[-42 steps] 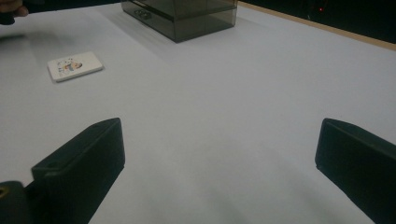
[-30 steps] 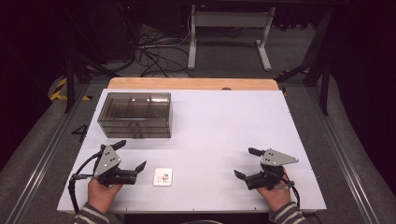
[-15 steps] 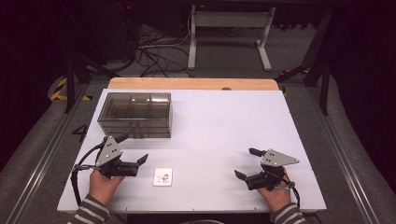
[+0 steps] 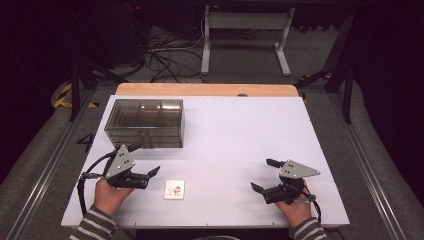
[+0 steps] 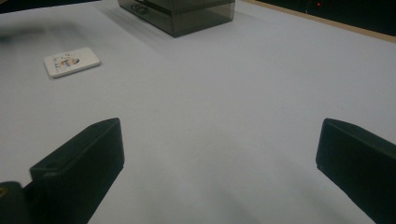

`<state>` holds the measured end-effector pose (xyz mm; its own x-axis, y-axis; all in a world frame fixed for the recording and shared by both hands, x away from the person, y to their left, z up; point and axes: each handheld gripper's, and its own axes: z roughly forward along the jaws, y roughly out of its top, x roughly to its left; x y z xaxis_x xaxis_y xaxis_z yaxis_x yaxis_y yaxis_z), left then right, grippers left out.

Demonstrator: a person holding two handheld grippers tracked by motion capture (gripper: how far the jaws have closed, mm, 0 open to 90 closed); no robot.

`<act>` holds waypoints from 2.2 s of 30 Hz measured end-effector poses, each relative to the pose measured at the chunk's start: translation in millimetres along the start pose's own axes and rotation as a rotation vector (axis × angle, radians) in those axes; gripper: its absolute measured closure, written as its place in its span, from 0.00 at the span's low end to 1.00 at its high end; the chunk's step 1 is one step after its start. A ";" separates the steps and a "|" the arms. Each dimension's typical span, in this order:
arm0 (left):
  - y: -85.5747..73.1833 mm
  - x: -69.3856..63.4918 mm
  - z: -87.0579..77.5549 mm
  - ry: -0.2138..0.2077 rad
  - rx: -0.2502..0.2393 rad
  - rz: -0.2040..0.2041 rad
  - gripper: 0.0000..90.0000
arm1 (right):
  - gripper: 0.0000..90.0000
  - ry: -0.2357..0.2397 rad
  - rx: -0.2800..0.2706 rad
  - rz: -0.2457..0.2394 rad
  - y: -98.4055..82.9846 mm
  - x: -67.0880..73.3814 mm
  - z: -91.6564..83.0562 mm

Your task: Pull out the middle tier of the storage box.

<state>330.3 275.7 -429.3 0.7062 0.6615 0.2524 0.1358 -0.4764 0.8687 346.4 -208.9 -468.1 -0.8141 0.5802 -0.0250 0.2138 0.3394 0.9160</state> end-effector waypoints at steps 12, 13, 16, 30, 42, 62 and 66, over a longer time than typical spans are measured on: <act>-0.6 7.4 -9.1 -0.054 0.041 0.099 0.11 | 0.02 0.005 0.000 -0.002 0.1 0.2 0.4; -0.5 6.9 -8.7 -0.055 0.042 0.099 0.11 | 0.02 0.006 0.000 -0.002 0.0 0.2 0.4; -0.1 5.5 -8.0 -0.033 0.056 0.119 0.11 | 0.02 0.006 0.001 -0.002 0.0 0.2 0.6; 3.4 -1.2 -8.3 0.038 0.101 0.225 0.13 | 0.02 0.013 -0.002 -0.007 0.1 0.5 0.9; 4.0 -14.6 -11.4 0.181 0.102 0.385 0.17 | 0.01 0.019 0.000 -0.010 0.1 1.1 1.3; 3.1 -21.7 -11.9 0.262 0.110 0.508 0.23 | 0.02 0.023 0.002 -0.017 0.0 1.6 2.1; 1.4 -23.5 -11.3 0.286 0.111 0.541 0.23 | 0.02 0.024 0.002 -0.017 0.0 1.6 2.1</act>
<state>306.1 266.0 -429.2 0.4828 0.4316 0.7620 -0.1067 -0.8346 0.5404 346.2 -206.4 -469.0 -0.8304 0.5563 -0.0312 0.2007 0.3509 0.9146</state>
